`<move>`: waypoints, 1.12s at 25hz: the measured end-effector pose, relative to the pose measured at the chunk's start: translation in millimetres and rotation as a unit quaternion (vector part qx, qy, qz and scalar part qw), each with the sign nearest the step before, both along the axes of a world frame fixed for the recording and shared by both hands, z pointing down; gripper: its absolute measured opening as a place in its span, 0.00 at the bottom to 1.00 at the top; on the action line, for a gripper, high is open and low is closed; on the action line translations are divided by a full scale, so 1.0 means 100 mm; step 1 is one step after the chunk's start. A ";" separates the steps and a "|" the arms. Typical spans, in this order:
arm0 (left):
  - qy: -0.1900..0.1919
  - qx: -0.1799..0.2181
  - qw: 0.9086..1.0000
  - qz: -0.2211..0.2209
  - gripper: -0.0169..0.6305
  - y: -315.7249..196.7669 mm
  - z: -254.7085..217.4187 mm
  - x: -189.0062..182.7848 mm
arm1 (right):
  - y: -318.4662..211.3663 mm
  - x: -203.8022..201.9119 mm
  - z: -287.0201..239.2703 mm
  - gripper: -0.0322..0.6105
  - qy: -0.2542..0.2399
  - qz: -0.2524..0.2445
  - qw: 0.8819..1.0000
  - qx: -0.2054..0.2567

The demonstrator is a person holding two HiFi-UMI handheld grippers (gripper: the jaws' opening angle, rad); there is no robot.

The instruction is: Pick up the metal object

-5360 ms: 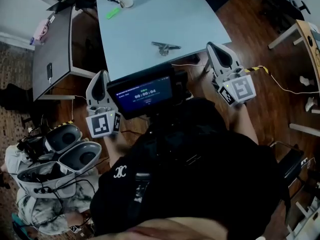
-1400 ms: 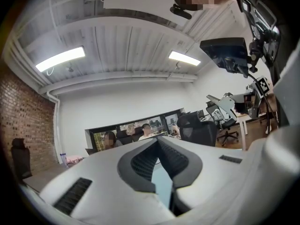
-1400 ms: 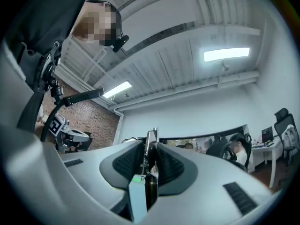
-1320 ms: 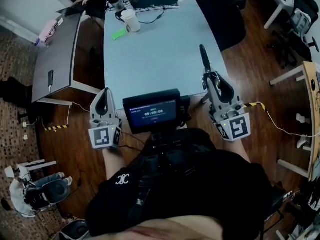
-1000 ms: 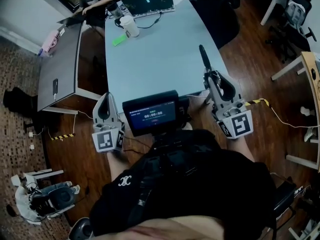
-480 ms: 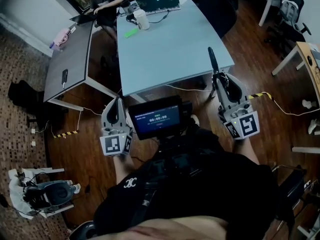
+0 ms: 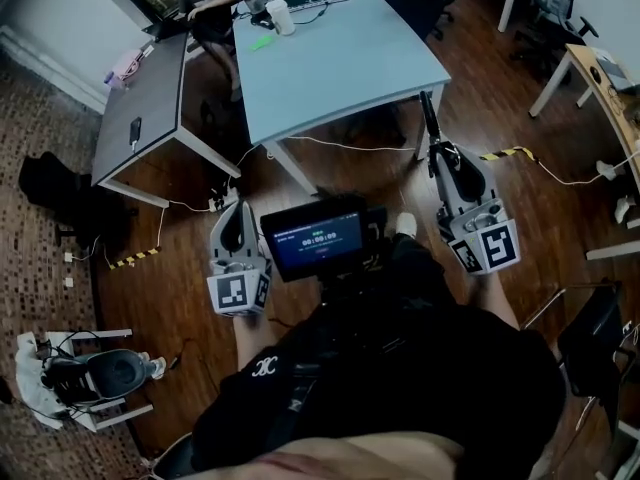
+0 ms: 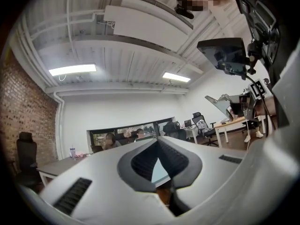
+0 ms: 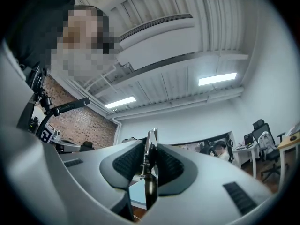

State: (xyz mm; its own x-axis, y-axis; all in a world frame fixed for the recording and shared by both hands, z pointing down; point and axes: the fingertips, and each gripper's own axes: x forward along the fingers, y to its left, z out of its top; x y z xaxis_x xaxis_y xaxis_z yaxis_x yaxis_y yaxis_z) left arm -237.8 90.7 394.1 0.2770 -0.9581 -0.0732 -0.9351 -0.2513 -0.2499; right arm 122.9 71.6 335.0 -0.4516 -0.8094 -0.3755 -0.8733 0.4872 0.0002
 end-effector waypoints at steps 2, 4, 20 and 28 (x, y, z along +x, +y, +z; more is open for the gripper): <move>0.001 -0.001 1.000 0.003 0.04 0.16 -0.02 0.01 | 0.19 0.01 -0.04 0.16 -0.006 0.002 1.000 0.003; 0.000 0.005 1.000 0.005 0.04 0.27 -0.06 0.04 | 0.32 0.02 -0.08 0.16 -0.006 0.001 1.000 0.010; 0.003 0.020 1.000 -0.008 0.04 0.23 -0.20 0.65 | 0.44 0.63 -0.17 0.16 -0.007 -0.010 1.000 0.014; -0.006 0.013 1.000 -0.017 0.04 0.23 -0.21 0.80 | 0.41 0.77 -0.18 0.16 0.004 -0.018 1.000 0.013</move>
